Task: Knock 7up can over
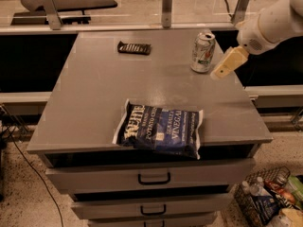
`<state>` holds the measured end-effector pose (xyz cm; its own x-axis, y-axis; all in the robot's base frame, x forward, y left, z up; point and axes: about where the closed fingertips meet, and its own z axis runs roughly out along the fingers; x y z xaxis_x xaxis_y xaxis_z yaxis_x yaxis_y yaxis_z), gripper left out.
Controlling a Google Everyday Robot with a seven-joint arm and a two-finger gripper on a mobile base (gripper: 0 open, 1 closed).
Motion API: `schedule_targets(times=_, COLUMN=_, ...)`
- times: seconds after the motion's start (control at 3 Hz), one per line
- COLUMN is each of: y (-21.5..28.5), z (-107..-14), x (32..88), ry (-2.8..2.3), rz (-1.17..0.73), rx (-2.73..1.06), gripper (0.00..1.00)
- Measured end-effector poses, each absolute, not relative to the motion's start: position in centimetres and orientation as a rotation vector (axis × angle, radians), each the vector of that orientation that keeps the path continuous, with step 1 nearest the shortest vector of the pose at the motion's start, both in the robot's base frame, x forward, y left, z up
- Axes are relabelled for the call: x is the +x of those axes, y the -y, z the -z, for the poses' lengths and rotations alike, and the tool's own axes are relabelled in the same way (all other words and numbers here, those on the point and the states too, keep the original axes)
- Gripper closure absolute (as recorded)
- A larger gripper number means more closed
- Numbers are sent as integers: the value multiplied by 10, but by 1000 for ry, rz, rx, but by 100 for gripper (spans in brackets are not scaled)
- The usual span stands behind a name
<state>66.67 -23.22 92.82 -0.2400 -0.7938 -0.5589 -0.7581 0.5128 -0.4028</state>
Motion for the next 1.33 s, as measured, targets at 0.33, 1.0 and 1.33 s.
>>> schedule_targets(times=0.33, y=228, z=-917, x=689, ry=-1974, rz=-52, rx=-1214, gripper=0)
schedule_targets(times=1.0, y=198, z=-895, x=713, ry=-1838, rz=-326, rx=-1177, gripper=0)
schedule_targets(times=1.33, y=176, z=-885, x=706, ry=-1772, rz=-475, rx=-1157, gripper=0)
